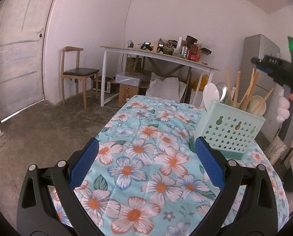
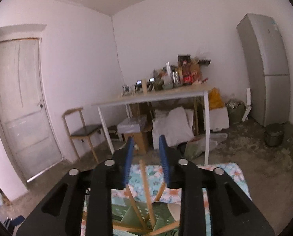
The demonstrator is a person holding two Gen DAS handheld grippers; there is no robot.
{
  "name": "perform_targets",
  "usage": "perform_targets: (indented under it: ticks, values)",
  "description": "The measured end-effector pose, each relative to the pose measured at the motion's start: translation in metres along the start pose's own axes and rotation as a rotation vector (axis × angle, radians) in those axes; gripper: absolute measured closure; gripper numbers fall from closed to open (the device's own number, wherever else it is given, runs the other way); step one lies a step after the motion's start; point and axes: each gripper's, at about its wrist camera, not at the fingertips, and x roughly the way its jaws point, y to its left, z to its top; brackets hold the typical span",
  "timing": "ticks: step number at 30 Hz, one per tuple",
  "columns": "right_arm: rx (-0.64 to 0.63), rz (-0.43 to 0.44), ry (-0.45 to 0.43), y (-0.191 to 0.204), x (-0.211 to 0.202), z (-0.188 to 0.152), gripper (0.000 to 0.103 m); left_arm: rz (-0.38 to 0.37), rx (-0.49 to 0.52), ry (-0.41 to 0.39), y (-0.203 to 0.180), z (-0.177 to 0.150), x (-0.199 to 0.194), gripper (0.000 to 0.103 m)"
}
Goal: Organize utensils
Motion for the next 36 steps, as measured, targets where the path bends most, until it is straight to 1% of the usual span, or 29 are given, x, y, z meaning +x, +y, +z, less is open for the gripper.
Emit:
perform_targets:
  ticks: [3,5,6,7,8,10,11,12,13,14,16,17,18,19,21,24,26,28,31,36]
  values:
    - [0.008,0.016,-0.033,0.001,-0.021,0.008,0.066,-0.001,0.002,-0.012,-0.003,0.000,-0.007,0.009]
    - [0.013,0.023,-0.050,0.000,-0.036,0.012,0.065,0.000,0.002,-0.019,-0.006,0.001,-0.012,0.009]
    - [0.021,0.024,-0.061,-0.002,-0.047,0.014,0.062,0.001,0.004,-0.019,-0.008,0.001,-0.014,0.009]
    - [0.029,0.021,-0.071,-0.003,-0.059,0.015,0.056,0.003,0.006,-0.019,-0.009,0.002,-0.016,0.009]
    - [0.039,0.019,-0.076,-0.005,-0.070,0.014,0.053,0.008,0.011,-0.023,-0.010,0.002,-0.019,0.009]
    - [0.065,-0.006,-0.079,-0.009,-0.096,0.007,0.043,0.019,0.018,-0.024,-0.012,0.003,-0.021,0.008]
    - [0.073,-0.023,-0.062,-0.010,-0.106,0.001,0.041,0.028,0.023,-0.017,-0.014,0.004,-0.022,0.008]
    - [0.074,-0.037,-0.043,-0.010,-0.110,-0.004,0.036,0.037,0.028,-0.007,-0.016,0.005,-0.021,0.008]
    - [0.069,-0.064,-0.010,-0.010,-0.115,-0.012,0.031,0.048,0.037,0.008,-0.019,0.006,-0.020,0.008]
    - [0.064,-0.098,0.021,-0.008,-0.118,-0.021,0.028,0.053,0.043,0.019,-0.021,0.006,-0.019,0.008]
    - [0.046,-0.167,0.113,-0.003,-0.122,-0.044,0.016,0.068,0.064,0.050,-0.030,0.008,-0.017,0.008]
    - [0.031,-0.194,0.168,0.000,-0.122,-0.057,0.015,0.073,0.078,0.055,-0.034,0.008,-0.017,0.008]
    - [0.033,-0.205,0.195,0.001,-0.123,-0.066,0.012,0.075,0.090,0.058,-0.037,0.009,-0.016,0.008]
    - [0.045,-0.223,0.219,0.002,-0.124,-0.077,0.006,0.076,0.112,0.065,-0.044,0.010,-0.016,0.008]
    - [0.036,-0.291,0.281,0.007,-0.125,-0.100,0.006,0.084,0.144,0.075,-0.054,0.010,-0.015,0.008]
    - [0.025,-0.347,0.341,0.016,-0.125,-0.125,0.006,0.107,0.191,0.117,-0.068,0.011,-0.012,0.008]
    - [0.029,-0.383,0.367,0.020,-0.122,-0.135,0.006,0.129,0.211,0.130,-0.075,0.009,-0.012,0.008]
    - [-0.015,-0.408,0.405,0.027,-0.117,-0.142,0.006,0.143,0.223,0.132,-0.079,0.009,-0.014,0.008]
    - [-0.066,-0.437,0.402,0.040,-0.117,-0.144,0.006,0.156,0.207,0.136,-0.078,0.009,-0.017,0.008]
    - [-0.087,-0.483,0.381,0.044,-0.122,-0.136,0.006,0.184,0.218,0.127,-0.078,0.012,-0.019,0.008]
